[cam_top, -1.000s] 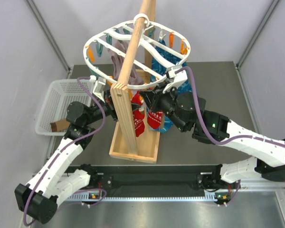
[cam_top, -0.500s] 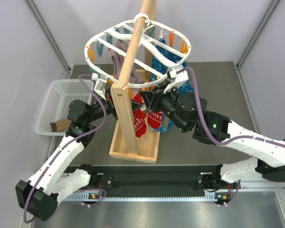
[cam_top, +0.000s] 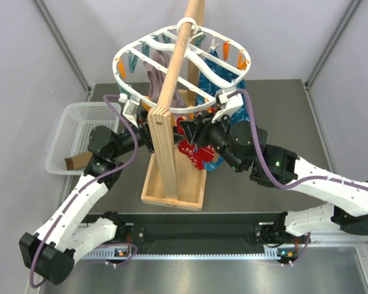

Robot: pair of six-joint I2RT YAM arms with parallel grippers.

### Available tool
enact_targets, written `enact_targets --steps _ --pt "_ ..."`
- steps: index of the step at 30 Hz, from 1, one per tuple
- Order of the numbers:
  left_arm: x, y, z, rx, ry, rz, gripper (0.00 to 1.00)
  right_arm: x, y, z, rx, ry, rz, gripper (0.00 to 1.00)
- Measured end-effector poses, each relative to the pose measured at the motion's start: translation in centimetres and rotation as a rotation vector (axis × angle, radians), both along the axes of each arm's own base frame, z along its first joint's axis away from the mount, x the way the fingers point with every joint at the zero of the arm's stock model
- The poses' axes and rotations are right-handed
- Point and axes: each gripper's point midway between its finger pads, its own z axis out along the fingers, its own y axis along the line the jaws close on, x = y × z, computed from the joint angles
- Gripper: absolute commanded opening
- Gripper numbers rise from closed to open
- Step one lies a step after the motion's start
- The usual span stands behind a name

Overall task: Clip the socks to the hanger
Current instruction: Clamp the sock onto the hanger.

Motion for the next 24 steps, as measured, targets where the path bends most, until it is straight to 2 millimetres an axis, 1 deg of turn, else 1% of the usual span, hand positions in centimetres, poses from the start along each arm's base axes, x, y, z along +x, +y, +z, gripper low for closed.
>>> enact_targets --steps 5,11,16,24 --pt "0.4 0.6 -0.4 0.015 0.028 0.060 0.59 0.1 -0.4 -0.6 -0.020 0.000 -0.012 0.45" --pt "0.6 1.7 -0.9 0.020 0.065 0.148 0.59 0.1 -1.7 -0.5 -0.020 -0.013 -0.036 0.49" --pt "0.7 3.2 -1.2 0.024 0.097 0.251 0.60 0.1 -2.9 -0.2 -0.016 -0.026 -0.058 0.49" --pt "-0.4 6.2 -1.1 -0.047 0.108 0.401 0.61 0.3 -3.6 -0.7 -0.038 -0.032 -0.074 0.50"
